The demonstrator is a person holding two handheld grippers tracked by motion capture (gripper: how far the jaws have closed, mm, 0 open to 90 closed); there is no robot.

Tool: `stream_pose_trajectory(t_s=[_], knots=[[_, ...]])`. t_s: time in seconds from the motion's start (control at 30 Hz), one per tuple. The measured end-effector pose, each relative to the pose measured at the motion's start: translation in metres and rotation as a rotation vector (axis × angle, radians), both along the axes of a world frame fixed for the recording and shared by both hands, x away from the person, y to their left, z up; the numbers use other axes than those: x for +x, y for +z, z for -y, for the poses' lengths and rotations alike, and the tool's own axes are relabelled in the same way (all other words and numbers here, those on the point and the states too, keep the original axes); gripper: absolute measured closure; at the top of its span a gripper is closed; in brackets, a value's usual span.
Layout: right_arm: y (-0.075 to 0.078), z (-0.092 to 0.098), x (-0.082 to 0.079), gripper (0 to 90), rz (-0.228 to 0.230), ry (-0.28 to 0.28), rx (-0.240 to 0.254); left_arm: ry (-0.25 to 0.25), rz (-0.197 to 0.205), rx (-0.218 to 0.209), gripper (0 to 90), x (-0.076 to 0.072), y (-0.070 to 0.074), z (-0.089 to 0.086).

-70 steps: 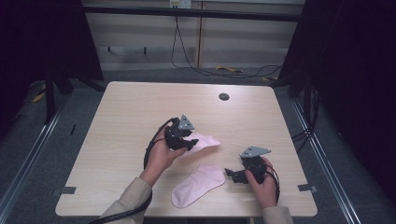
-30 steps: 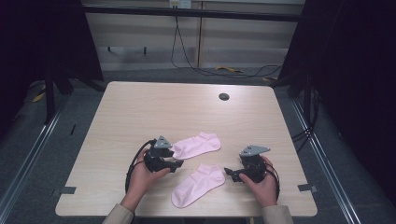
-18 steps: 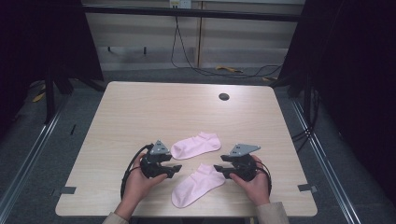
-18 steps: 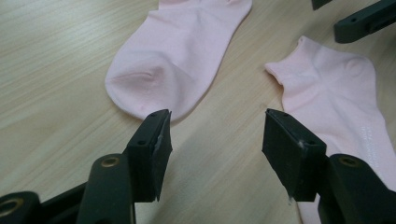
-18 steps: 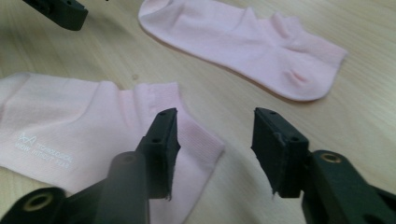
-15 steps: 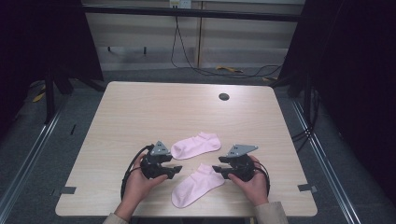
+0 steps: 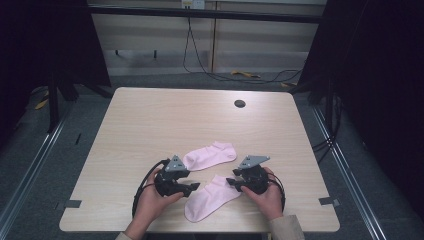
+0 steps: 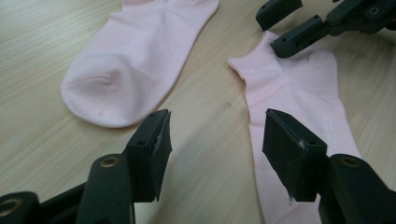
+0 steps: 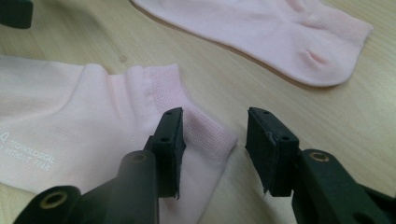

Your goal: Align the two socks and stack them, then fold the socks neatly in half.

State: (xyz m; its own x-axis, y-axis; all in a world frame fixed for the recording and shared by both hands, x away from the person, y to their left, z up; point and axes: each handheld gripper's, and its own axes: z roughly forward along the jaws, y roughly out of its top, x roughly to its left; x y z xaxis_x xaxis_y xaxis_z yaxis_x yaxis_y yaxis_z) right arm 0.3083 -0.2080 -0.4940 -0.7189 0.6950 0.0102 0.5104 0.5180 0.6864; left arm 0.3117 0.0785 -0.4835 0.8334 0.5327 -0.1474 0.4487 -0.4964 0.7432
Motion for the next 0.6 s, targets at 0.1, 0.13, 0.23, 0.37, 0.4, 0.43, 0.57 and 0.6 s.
stream_pose_trajectory(t_s=[0.1,0.13,0.23,0.37,0.4,0.43,0.57,0.6], knots=[[0.0,0.0,-0.001,56.1,0.002,-0.003,-0.004,-0.002,-0.008,0.004,41.5,-0.003,-0.002,0.001],[0.0,0.0,-0.001,55.8,0.003,-0.004,-0.006,-0.003,-0.012,-0.004,41.5,-0.004,-0.004,0.002],[0.0,-0.001,-0.001,55.5,0.01,-0.001,-0.01,-0.017,-0.014,0.009,41.5,-0.007,-0.007,0.002],[0.0,-0.001,-0.001,54.6,0.012,-0.002,-0.013,-0.015,-0.006,0.02,41.2,-0.011,-0.009,0.0],[0.0,-0.001,-0.001,54.6,0.011,-0.003,-0.016,-0.015,-0.006,0.022,41.1,-0.012,-0.009,-0.001],[0.0,-0.001,-0.001,54.6,0.015,0.0,-0.019,-0.013,-0.001,0.013,41.0,-0.014,-0.009,-0.001],[0.001,-0.003,-0.001,54.5,0.02,0.0,-0.028,-0.032,-0.003,0.039,40.5,-0.018,-0.011,-0.003],[0.001,-0.003,-0.001,54.3,0.021,-0.002,-0.029,-0.038,-0.006,0.034,40.4,-0.02,-0.012,-0.002]])
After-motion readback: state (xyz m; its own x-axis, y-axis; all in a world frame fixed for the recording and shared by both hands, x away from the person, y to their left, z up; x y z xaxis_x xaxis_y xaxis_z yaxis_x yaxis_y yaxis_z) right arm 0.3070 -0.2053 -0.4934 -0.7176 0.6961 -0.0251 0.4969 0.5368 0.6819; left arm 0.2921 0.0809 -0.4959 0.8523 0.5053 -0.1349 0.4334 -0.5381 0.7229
